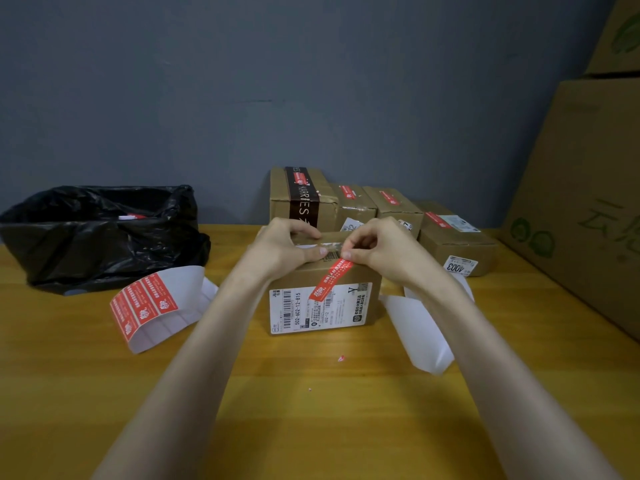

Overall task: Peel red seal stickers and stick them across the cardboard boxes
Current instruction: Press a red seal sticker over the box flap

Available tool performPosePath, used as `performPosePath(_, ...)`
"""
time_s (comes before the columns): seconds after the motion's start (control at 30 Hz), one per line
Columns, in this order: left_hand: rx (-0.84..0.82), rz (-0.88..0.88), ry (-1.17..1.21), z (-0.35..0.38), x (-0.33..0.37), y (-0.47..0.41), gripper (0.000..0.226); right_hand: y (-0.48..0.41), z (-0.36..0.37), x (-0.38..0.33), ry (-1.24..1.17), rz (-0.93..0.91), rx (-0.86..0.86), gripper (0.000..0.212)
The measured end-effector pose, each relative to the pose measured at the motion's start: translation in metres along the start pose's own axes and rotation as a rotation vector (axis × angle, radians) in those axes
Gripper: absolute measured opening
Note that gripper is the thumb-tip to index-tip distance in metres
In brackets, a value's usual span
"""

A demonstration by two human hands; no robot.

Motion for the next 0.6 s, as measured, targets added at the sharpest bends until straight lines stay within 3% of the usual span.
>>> performPosePath(0.37, -0.005, 0.031, -0.002, -0.0004, -0.0012, -0.0019, 0.030, -0.0001, 0.0046, -0.0021, 0.146, -0.058, 0.067, 0.005)
performPosePath(0.6, 0.001, 0.039, -0.016, 0.0014, -0.0016, -0.0023, 0.030, -0.0009, 0.0055, -0.0050, 0.202, -0.033, 0.021, 0.013)
Point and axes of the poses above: each hand's wrist, its own y-axis away from the middle knuckle, its own z-axis out of the palm, x = y × z, the point moved 1 cm from there along -y, towards the middle knuckle, and after that the axes turned 8 degrees about -z, right-handed, at the moved point
